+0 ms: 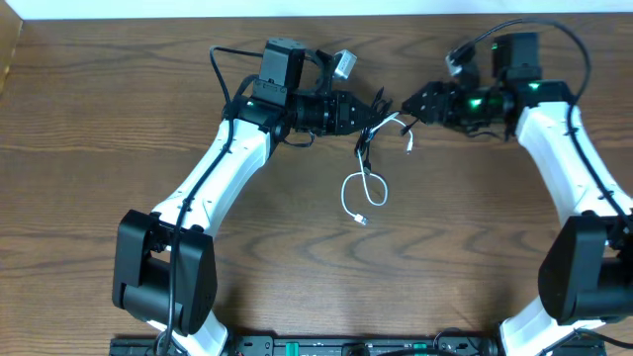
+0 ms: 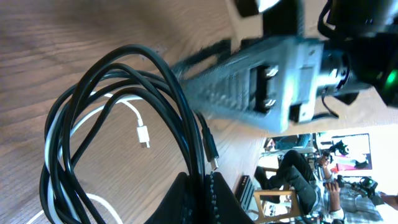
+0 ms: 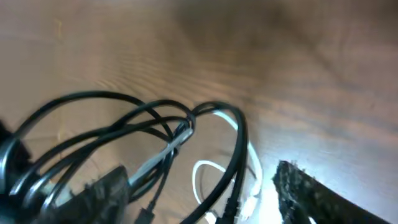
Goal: Untangle cables
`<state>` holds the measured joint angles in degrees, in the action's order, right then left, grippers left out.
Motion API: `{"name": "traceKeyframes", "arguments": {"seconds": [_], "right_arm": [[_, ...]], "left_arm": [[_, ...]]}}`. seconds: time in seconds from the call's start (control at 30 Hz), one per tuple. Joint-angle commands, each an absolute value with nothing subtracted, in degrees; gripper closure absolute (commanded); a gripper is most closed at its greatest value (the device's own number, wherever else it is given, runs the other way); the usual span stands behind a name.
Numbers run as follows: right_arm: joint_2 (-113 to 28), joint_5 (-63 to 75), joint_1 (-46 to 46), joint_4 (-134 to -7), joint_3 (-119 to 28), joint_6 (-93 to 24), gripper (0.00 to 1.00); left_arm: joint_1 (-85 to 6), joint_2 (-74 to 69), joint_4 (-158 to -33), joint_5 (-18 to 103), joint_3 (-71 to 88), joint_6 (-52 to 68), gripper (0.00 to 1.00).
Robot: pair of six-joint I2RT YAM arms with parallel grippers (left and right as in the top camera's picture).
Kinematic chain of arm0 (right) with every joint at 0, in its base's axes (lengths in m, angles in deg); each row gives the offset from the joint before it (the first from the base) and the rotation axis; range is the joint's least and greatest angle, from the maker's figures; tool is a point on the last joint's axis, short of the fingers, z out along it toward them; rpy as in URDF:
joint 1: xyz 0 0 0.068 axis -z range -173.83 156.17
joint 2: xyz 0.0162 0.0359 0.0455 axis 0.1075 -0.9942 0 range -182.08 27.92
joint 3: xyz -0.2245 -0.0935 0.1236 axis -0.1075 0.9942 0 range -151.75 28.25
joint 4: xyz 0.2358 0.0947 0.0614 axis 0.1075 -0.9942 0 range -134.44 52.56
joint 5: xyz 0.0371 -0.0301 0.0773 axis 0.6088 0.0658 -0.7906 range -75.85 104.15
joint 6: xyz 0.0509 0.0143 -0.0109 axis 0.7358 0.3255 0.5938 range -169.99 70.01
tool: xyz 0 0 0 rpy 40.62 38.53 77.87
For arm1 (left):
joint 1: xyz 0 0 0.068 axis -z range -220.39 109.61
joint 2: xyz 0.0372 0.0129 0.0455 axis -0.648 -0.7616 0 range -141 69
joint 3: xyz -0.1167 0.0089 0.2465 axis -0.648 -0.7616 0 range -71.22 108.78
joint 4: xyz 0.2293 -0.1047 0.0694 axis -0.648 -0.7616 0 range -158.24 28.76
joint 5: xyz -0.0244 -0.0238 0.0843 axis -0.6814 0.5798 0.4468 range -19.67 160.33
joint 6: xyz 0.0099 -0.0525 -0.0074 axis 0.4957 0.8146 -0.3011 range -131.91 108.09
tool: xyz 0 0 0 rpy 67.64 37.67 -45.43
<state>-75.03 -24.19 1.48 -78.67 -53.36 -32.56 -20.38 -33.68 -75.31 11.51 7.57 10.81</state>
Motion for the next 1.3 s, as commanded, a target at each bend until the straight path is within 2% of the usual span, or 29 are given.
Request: {"name": "traceKeyframes", "arguments": {"seconds": [0.0, 0.07, 0.13, 0.23, 0.4, 0.47, 0.57, 0.63, 0.67, 0.73, 0.9, 1.0, 1.27], "right_arm": [[-76.59, -17.66, -0.24, -79.46, -54.04, -26.33, 0.41], [-77.26, -17.66, -0.5, -79.61, -54.04, -25.39, 0.46], [-78.03, -16.13, -0.7, -79.9, -53.99, -25.02, 0.62], [-79.54, -10.86, -0.75, -80.35, -53.38, -22.55, 0.76], [-83.12, -8.5, -0.61, -77.8, -53.27, -21.71, 0.91], [-85.31, -8.92, -0.7, -73.23, -53.27, -21.26, 0.93], [-87.12, -10.14, -0.81, -67.24, -53.27, -21.28, 0.92], [-88.28, -11.04, -0.85, -61.49, -53.27, -21.26, 0.88], [-88.7, -12.63, -0.85, -54.72, -53.27, -19.9, 0.83], [-88.7, -15.15, -0.85, -49.25, -53.27, -19.79, 0.8], [-88.7, -22.34, -0.92, -35.7, -53.27, -19.81, 0.81], [-88.67, -22.21, -0.9, -35.24, -53.29, -19.84, 0.77], [-87.97, -21.4, 1.96, -47.72, -53.29, -21.45, 0.43]], "left_arm": [[-20.45, -33.92, -75.06, 9.45, 7.79, 11.14, 0.93], [-20.45, -33.92, -74.87, 9.43, 7.79, 11.16, 0.93], [-20.45, -33.92, -74.26, 9.14, 7.79, 11.38, 0.93], [-20.45, -33.9, -71.06, 6.46, 7.79, 12.75, 0.93], [-20.45, -33.9, -59.17, -1.32, 7.79, 22.17, 0.93], [-20.45, -33.9, -52.6, -5.98, 7.79, 29.69, 0.93], [-20.45, -33.9, -47.81, -10.26, 7.79, 35.9, 0.93], [-20.45, -33.9, -45.45, -11.82, 7.79, 39.88, 0.93], [-20.45, -33.9, -43.96, -12.49, 7.79, 42.35, 0.93], [-20.45, -33.9, -43.18, -12.65, 7.79, 42.94, 0.92], [-20.45, -33.9, -42.67, -12.93, 7.79, 44.62, 0.93], [-20.45, -33.9, -42.67, -13.08, 7.79, 44.6, 0.93], [-20.47, -33.9, -42.67, -10.48, 7.79, 42.52, 0.92]]}}
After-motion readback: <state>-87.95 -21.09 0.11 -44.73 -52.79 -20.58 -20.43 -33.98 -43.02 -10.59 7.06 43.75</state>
